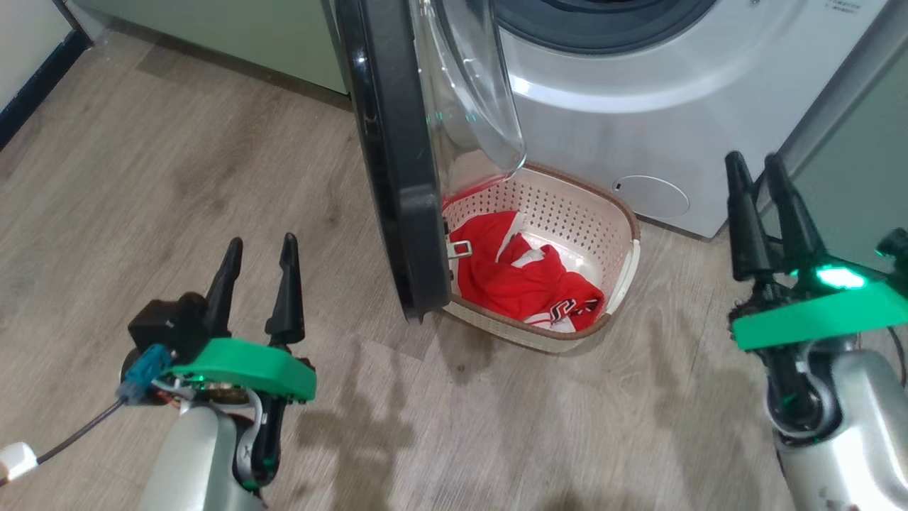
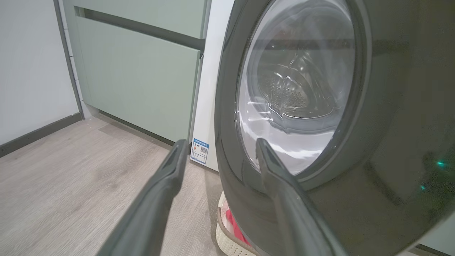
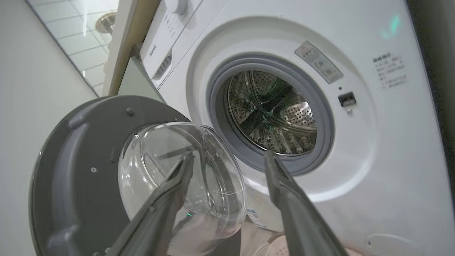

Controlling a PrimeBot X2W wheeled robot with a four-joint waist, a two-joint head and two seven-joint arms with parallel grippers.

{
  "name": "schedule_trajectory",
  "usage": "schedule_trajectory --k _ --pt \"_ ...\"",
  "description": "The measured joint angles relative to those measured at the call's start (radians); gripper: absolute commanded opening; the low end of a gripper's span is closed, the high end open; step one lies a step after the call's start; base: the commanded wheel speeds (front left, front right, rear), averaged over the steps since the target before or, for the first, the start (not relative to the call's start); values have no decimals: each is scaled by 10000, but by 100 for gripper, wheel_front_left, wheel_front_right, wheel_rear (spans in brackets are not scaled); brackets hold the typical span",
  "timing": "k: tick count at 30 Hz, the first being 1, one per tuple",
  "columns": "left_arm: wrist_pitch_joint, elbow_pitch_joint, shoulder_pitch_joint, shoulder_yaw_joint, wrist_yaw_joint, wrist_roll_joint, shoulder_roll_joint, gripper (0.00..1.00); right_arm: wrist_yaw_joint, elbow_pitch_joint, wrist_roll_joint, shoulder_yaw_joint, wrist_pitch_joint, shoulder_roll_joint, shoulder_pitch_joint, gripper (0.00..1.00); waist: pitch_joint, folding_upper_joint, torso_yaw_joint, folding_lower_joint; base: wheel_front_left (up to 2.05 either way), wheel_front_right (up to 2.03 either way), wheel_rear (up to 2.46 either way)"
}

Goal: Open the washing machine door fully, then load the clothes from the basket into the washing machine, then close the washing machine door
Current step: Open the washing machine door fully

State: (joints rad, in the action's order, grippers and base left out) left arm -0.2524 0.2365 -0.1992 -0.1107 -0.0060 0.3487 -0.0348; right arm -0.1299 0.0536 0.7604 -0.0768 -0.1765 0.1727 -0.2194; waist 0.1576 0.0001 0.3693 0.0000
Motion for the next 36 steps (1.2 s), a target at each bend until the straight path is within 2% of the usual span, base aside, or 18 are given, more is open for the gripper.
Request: schedule_trajectory --k 5,10,15,22,36 --pt "0 -4 -1 134 -2 -69 0 100 -6 155 -2846 -109 -585 -98 -164 100 -44 0 9 0 0 0 0" --pt "0 -2 0 119 -12 -105 0 100 -8 823 -4362 255 -721 -477 -131 100 -118 0 50 0 0 0 0" --pt "0 54 11 67 -88 -188 -2 100 -8 1875 -4984 539 -759 -736 229 100 -297 0 108 0 0 0 0" --pt "0 155 332 -113 -174 -405 -6 100 -8 2497 -5233 779 -759 -934 330 100 -581 0 177 0 0 0 0" --pt "0 322 503 -174 -186 -506 -12 100 -8 2667 -5415 798 -759 -1053 467 100 -814 0 258 0 0 0 0"
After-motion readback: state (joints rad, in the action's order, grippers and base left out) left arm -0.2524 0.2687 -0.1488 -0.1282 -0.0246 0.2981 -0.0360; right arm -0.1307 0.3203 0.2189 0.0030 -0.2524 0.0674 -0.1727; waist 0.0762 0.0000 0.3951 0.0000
